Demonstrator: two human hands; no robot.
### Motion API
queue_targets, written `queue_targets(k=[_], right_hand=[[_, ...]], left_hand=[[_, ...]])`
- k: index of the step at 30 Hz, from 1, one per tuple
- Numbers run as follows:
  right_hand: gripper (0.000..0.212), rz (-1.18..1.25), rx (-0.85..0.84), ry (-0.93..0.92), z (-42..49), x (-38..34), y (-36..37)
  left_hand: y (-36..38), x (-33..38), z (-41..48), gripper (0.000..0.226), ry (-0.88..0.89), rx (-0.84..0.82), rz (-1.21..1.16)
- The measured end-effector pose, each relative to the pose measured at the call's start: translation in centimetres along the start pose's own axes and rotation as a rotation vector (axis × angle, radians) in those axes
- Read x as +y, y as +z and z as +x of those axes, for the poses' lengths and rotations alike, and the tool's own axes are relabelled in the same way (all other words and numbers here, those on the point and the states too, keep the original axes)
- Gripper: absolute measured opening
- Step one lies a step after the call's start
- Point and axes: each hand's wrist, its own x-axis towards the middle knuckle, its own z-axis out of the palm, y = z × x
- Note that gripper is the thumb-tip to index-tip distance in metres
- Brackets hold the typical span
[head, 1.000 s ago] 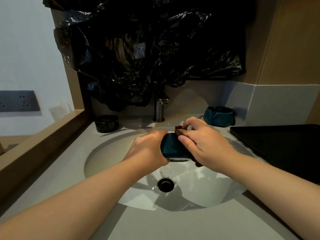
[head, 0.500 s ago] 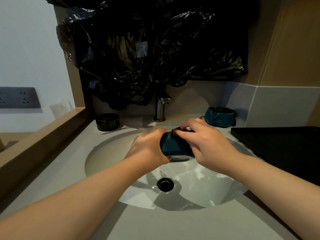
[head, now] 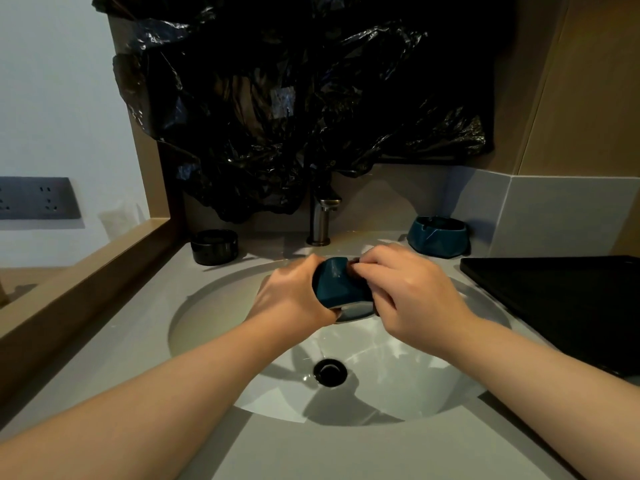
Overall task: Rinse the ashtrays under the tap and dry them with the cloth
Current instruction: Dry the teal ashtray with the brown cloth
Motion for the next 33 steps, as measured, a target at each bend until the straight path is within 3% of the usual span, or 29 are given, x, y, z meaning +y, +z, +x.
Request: queue_targets(k=[3,8,12,17,21,26,33], right_hand=[[0.029,0.048,0.113,0.094,0.0,0.4,-0.2],[0.031,0.012,0.031,0.021,-0.1,0.2,0.3],[0.035,-0.022,0.091,0.096,0.2,0.6,0.0],[0.034,-0.057,0.072,-0.102,-0.2,-0.7,0.4],[0.035,-0.054,0.133,-0.026,0.0,0.7,0.3],[0.039,-0.042,0.072,-0.116,0.2,0.4,0.6],[0.039,-0.007,0.082,-0.179,-0.2,0.5,0.4]], left_hand=[[0.1,0.0,-0.1,0.067,-0.01,-0.01,-0.037],[-0.1,-0.1,-0.2,0.064,0.026,0.009,0.01],[-0.3,0.0,0.0,0.063,0.007,0.047,-0.016],[-0.1,0.1,-0.1,0.061,-0.008,0.059,0.008],[-0.2,0.0,-0.1,0.057,-0.017,0.049,-0.008],[-0.1,0.1,-0.2,0.057,0.054,0.011,0.077],[-0.4,-0.2,0.5,0.049,-0.151,0.064,-0.146]])
